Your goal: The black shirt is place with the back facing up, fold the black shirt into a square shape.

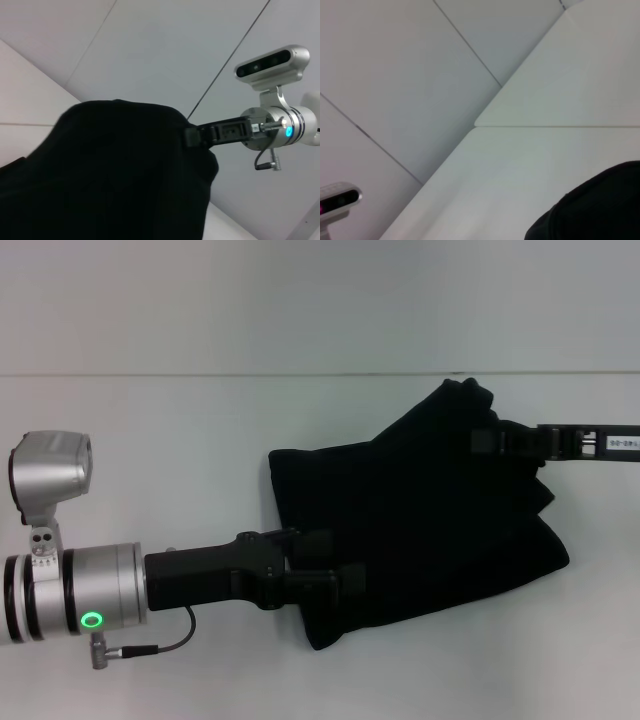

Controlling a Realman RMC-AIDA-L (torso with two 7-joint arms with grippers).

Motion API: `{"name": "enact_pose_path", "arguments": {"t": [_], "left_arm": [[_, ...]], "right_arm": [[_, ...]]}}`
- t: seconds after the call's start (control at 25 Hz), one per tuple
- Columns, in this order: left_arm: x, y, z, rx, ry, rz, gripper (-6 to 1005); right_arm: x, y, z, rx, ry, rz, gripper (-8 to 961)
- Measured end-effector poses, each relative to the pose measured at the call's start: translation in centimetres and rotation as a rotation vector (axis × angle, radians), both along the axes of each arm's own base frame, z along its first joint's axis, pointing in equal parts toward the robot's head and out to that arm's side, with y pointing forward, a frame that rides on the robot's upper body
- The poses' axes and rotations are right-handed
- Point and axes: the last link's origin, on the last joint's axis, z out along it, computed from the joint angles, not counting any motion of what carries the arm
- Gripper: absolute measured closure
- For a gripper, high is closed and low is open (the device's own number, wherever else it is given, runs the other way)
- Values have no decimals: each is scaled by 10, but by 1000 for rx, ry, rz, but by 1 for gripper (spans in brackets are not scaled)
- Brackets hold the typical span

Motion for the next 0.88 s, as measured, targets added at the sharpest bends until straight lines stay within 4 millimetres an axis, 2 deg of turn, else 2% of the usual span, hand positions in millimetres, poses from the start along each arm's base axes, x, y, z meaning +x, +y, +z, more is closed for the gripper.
{"name": "enact_pose_path", "arguments": {"t": [0.36,0.88], "left_arm": [[2,1,0,-7,-6,0,49],[0,6,0,4,7,31,49]], "right_arm": [[23,-9,8,31,-25,-36,802],[63,-9,-12,65,-156,-152,799]]}}
